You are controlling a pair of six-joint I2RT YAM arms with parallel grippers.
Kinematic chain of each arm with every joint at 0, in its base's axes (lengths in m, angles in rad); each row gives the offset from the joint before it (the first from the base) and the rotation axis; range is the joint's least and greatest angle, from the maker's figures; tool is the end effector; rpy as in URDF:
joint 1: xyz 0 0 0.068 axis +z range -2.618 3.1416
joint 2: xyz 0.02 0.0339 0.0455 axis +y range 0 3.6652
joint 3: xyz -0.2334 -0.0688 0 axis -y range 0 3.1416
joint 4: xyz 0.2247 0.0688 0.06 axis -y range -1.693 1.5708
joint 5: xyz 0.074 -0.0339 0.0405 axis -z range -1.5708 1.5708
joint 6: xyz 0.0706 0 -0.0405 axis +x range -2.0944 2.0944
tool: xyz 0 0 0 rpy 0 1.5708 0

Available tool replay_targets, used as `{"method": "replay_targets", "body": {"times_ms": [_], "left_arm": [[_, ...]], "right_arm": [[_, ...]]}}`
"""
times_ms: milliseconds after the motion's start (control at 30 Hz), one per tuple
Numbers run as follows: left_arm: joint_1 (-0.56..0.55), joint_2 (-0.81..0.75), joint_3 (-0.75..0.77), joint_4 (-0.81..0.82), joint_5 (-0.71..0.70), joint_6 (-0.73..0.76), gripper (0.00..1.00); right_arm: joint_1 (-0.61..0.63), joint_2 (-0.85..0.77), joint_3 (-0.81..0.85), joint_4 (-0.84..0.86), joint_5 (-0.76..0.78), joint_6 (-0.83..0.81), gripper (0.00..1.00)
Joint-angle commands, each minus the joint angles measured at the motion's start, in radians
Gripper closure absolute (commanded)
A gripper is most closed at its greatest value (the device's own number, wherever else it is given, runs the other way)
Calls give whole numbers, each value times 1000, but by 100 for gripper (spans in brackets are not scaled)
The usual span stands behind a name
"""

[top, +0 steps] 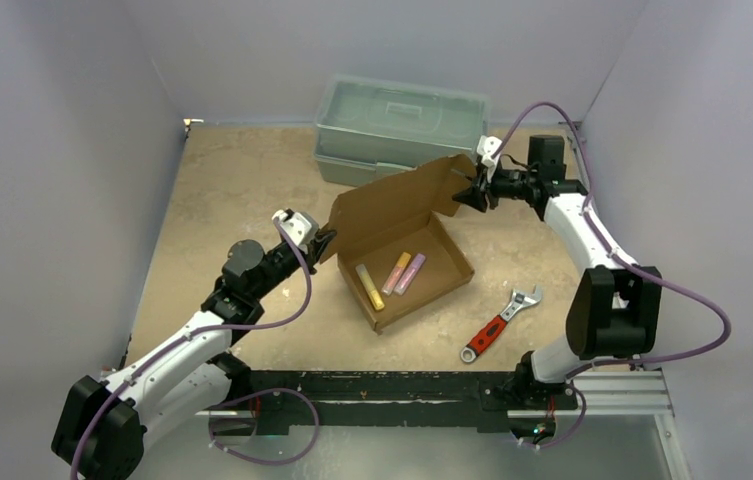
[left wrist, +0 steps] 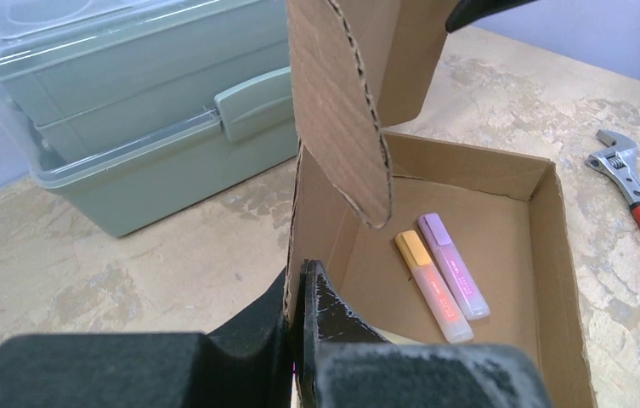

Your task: Fold the paper box

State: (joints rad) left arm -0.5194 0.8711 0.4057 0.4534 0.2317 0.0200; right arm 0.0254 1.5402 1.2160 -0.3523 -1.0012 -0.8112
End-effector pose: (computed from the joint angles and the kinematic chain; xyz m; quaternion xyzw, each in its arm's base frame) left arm 0.2004 -0.1333 0.2431 0.2666 0.6594 -0.2522 0.6562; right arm 0.3307 0.0679 0.2619 -0.5110 0.6385 0.2546 0.5161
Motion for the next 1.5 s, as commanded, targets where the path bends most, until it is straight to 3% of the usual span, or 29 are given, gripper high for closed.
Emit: {"method": "replay_targets", "body": {"times_ms": [0, 233, 467, 667, 833, 1000, 1100, 1267, 1367, 1467], "left_arm": [[-1, -1, 41, 51, -20, -2, 100], [-1, 10, 35, 68, -23, -57, 100], [-1, 34, 31, 113, 6, -182, 100], [-1, 75, 39, 98, -7, -432, 83], [1, 80, 49, 47, -49, -619, 56], [2, -62, 72, -132, -158, -652, 36], [4, -211, 73, -316, -272, -638, 31], [4, -416, 50, -555, -459, -668, 35], [4, -461, 23, -603, -548, -695, 51], [4, -354, 34, -572, -525, -688, 75]], "right_arm": [[-1, -69, -81, 139, 37, 101, 61], [1, -159, -209, 361, 67, 310, 72], [58, -211, -310, 566, 226, 583, 100], [65, -286, -395, 638, 362, 652, 100], [65, -306, -431, 653, 409, 643, 100], [64, -321, -435, 655, 414, 630, 100], [64, -325, -438, 658, 409, 625, 100], [65, -323, -439, 659, 403, 620, 100], [64, -323, -441, 662, 399, 619, 100], [63, -322, -441, 661, 395, 620, 100]]}}
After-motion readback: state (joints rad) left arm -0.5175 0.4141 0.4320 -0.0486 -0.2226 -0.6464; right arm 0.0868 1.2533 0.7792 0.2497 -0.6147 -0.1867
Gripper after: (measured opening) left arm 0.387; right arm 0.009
